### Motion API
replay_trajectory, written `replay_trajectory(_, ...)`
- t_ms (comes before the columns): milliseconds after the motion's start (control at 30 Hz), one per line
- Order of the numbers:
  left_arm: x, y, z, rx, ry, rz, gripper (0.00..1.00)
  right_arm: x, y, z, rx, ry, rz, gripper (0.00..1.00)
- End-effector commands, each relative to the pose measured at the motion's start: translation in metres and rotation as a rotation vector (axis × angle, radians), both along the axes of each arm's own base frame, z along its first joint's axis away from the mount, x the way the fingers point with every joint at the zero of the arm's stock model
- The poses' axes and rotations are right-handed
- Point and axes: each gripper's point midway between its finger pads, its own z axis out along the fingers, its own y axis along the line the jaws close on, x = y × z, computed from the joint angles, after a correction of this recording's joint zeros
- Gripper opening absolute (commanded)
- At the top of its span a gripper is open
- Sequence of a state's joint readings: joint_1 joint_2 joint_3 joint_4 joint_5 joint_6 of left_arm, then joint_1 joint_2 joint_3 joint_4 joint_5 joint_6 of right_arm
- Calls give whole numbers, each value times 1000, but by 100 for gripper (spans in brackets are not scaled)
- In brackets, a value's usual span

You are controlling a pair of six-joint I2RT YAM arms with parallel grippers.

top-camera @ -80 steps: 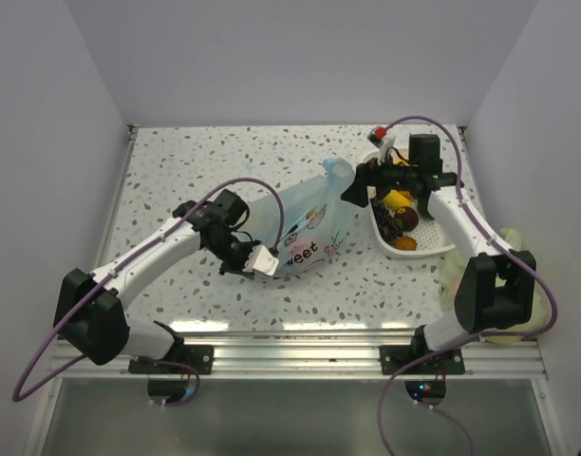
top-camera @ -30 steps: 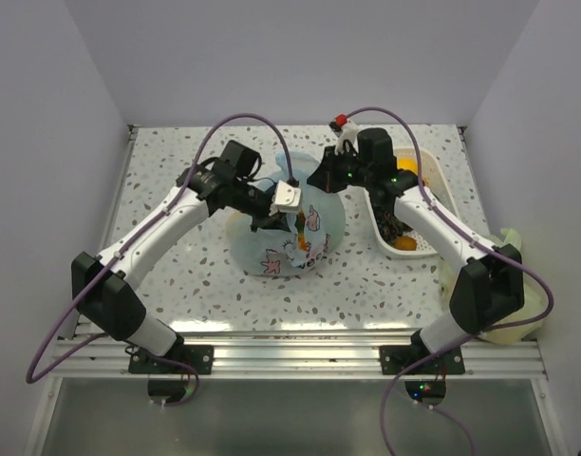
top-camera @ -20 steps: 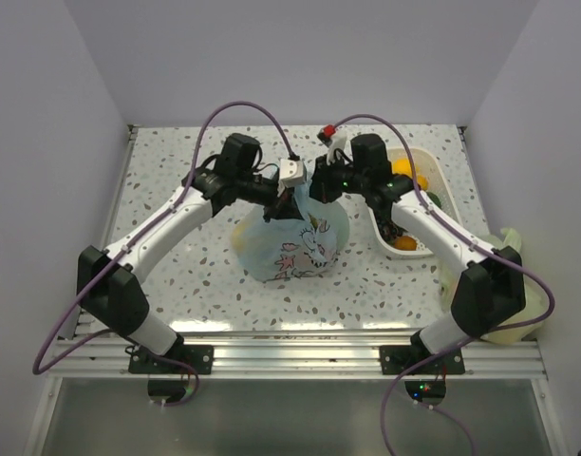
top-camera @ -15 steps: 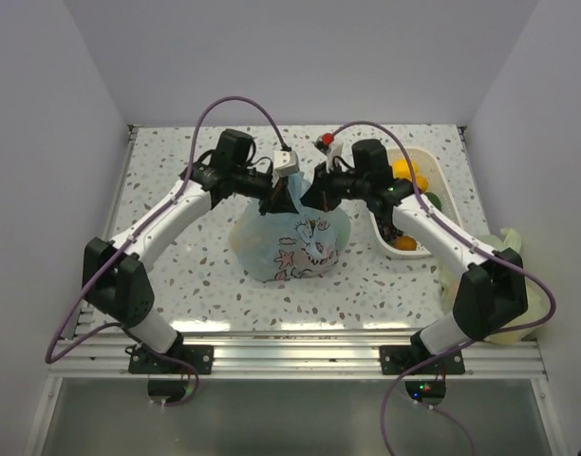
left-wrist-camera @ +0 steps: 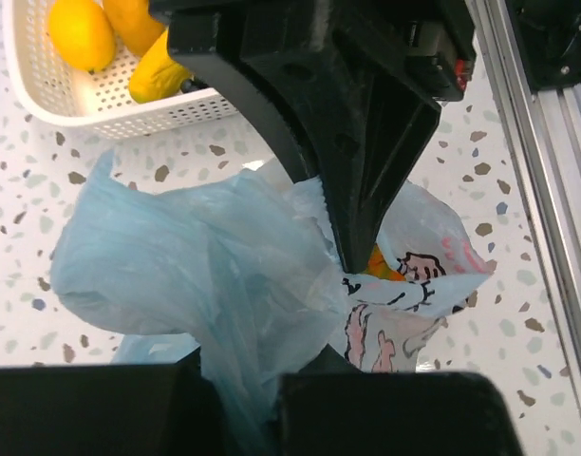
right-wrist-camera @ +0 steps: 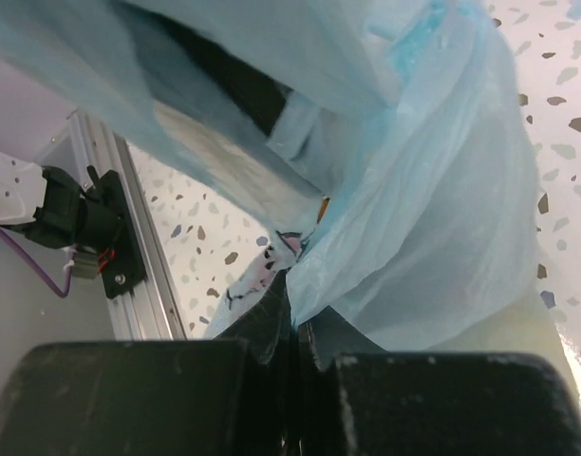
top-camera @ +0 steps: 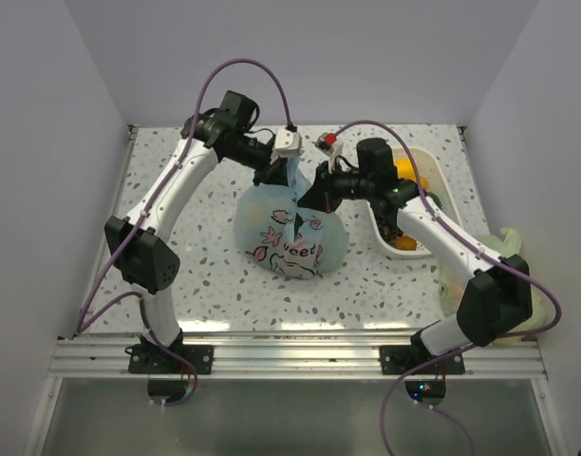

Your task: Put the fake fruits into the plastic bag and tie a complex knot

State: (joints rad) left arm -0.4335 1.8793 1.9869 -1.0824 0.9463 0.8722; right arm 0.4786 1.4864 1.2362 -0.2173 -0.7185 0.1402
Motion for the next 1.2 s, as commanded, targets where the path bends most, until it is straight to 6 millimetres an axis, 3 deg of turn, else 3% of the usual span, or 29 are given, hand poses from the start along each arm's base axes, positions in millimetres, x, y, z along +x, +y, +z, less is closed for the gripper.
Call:
replay_trajectory(0, -30, 5, 7, 47, -36, -126, 3, 5, 3, 38, 63, -55, -39, 0)
replay_trajectory(67, -48, 5, -14, 89, -16, -171, 4, 6, 4, 34, 61, -68, -32, 0)
replay_trajectory(133, -58, 3, -18, 77, -7, -173, 5, 3, 6, 29, 60, -77, 6, 0)
replay_trajectory(267, -62, -1, -45, 57, 51, -127, 12, -11, 7, 19, 45, -113, 112, 0)
replay_trajectory(400, -65, -6, -60, 76, 105, -104, 17, -27, 5, 17, 29, -183, 229, 17)
replay_trajectory(467, -65, -8, -59, 64, 130, -102, 19, -34, 2, 15, 15, -185, 268, 28)
replay_trajectory(533, -65, -9, -56, 56, 128, -105, 19, -38, -2, 11, -19, -225, 302, 32)
replay_trajectory(733, -59, -8, -30, 1, 65, -80, 5, -36, -14, -6, -93, -316, 334, 32)
replay_trajectory(767, -58, -7, -24, -5, 54, -76, 2, -35, -14, -6, -97, -324, 336, 32)
replay_trajectory(833, -61, -6, -19, -17, 50, -85, 0, -32, -17, -6, -107, -339, 328, 48)
replay_trajectory(900, -65, -4, -15, -28, 44, -95, 0, -29, -18, -2, -108, -361, 321, 55)
replay_trajectory(1167, -59, 4, 0, -86, 32, -69, 0, -24, -22, 8, -100, -403, 328, 60)
